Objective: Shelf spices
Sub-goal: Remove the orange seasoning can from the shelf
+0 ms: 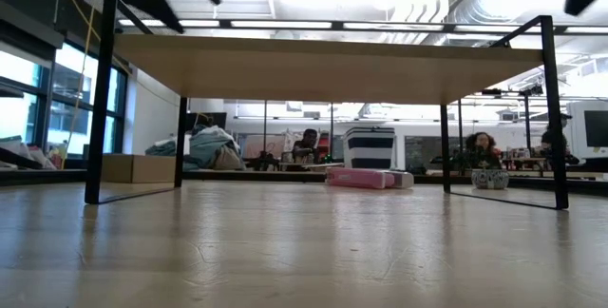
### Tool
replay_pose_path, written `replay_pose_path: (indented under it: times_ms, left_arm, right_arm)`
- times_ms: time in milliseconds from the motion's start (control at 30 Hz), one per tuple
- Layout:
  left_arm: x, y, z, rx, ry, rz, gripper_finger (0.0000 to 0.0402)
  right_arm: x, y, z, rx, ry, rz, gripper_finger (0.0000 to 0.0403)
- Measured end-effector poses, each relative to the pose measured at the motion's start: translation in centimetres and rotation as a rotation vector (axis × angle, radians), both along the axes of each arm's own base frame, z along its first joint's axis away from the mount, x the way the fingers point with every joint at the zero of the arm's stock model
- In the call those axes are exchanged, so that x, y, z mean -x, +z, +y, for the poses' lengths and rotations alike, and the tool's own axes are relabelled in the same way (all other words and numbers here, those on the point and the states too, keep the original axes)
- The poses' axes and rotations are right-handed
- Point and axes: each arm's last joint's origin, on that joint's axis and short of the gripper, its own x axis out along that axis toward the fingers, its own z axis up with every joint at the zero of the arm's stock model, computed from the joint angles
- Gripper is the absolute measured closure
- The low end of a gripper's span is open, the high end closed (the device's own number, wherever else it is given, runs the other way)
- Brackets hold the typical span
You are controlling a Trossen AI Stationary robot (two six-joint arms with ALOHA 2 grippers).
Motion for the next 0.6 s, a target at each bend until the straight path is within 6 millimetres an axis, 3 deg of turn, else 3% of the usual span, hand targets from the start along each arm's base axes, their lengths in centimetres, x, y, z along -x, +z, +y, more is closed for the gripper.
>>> replay_pose_path:
  times_ms: [200, 333, 600]
  left_arm:
    - [-2.0, 1.0, 0.8, -0.072, -0.361, -0.012, 0.0016]
    - [-2.7, 1.3, 2.3, -0.133, -0.511, 0.006, 0.0016]
    - [-4.9, -0.4, 3.6, -0.464, -0.773, 0.241, 0.0016]
  right_arm:
    - [-1.1, 2.1, -1.3, 0.074, 0.0, -0.043, 0.0108]
    - [-2.0, 3.3, -2.3, 0.086, 0.004, -0.062, 0.0108]
    - [-4.2, 6.0, -4.4, 0.008, -0.023, -0.152, 0.0108]
